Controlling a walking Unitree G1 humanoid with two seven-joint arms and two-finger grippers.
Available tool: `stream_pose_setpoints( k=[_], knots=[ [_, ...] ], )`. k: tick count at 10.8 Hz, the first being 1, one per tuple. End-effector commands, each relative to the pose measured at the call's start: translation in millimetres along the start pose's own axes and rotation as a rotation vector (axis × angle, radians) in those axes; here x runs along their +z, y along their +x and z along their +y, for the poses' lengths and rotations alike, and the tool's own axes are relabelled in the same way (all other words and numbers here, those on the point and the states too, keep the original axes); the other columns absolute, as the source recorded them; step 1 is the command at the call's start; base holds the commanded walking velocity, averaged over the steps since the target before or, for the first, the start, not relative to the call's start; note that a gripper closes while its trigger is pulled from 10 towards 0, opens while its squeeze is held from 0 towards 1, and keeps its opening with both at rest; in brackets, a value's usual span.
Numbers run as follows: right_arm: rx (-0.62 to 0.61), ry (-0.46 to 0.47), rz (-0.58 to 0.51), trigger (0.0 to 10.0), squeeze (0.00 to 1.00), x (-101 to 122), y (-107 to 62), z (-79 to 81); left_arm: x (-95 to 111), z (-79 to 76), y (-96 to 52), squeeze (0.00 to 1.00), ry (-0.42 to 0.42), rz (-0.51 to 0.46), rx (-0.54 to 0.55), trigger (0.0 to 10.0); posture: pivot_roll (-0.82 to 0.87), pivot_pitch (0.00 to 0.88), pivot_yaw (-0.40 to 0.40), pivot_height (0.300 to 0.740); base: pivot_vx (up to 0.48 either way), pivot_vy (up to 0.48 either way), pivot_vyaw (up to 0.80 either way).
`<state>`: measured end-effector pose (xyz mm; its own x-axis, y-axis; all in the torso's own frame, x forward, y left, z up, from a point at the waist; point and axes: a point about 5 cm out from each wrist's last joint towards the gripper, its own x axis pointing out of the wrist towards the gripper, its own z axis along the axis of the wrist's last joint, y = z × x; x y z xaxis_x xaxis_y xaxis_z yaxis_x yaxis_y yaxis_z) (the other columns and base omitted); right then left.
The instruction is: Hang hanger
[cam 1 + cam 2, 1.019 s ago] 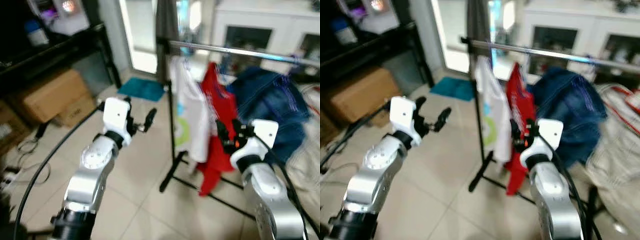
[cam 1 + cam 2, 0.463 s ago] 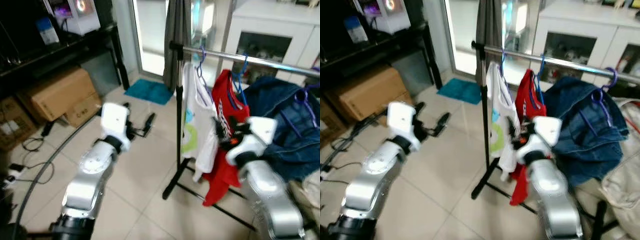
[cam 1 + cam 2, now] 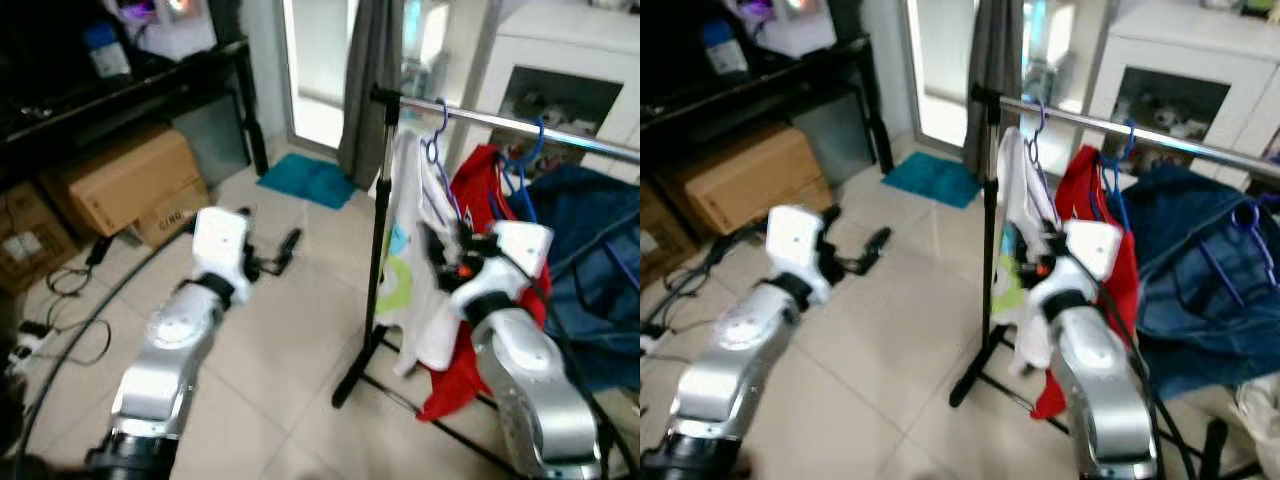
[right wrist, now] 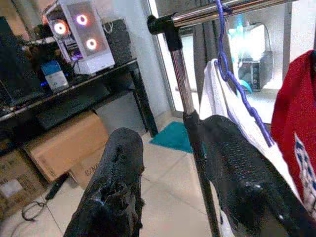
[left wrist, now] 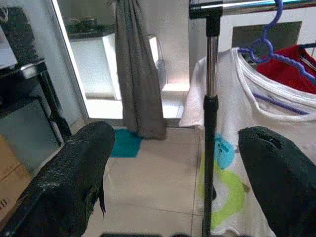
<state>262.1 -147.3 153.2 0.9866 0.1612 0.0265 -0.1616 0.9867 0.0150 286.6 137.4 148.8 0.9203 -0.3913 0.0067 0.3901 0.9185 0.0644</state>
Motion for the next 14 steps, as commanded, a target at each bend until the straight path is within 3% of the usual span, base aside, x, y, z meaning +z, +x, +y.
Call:
stream_pose_setpoints(
  k=[1, 5, 7, 13, 14],
  knots=[
    [-0.028, 0.039, -0.026, 10.0, 1.0, 4.1, -2.6, -9.2, 3.6, -7.5, 3.4, 0.0, -0.01, -0.014, -0.032, 10.0, -0.13, 0.0, 0.067, 0.74, 0.319, 0.0, 0.0],
    [-0.041, -0.062, -0.001, 10.0, 1.0, 3.4, -2.6, -14.7, 2.8, -8.9, 4.6, 0.0, -0.011, -0.013, -0.041, 10.0, -0.13, 0.0, 0.066, 0.74, 0.324, 0.0, 0.0],
    [-0.043, -0.073, 0.005, 10.0, 1.0, 2.3, -3.2, -15.5, 1.8, -10.2, 4.7, 0.0, -0.014, -0.011, -0.049, 10.0, -0.13, 0.0, 0.064, 0.74, 0.326, 0.0, -0.64],
    [-0.02, -0.089, -0.009, 10.0, 1.0, 7.7, 1.7, -10.9, 0.5, -11.3, 4.3, 0.0, -0.011, -0.002, -0.08, 10.0, -0.13, 0.0, 0.057, 0.74, 0.323, 0.0, 0.0],
    [-0.02, -0.087, -0.006, 10.0, 1.0, 9.6, 3.3, -10.8, -0.1, -12.7, 4.1, 0.0, -0.041, 0.008, -0.092, 10.0, -0.13, 0.0, 0.057, 0.74, 0.0, 0.0, 0.0]
  ],
)
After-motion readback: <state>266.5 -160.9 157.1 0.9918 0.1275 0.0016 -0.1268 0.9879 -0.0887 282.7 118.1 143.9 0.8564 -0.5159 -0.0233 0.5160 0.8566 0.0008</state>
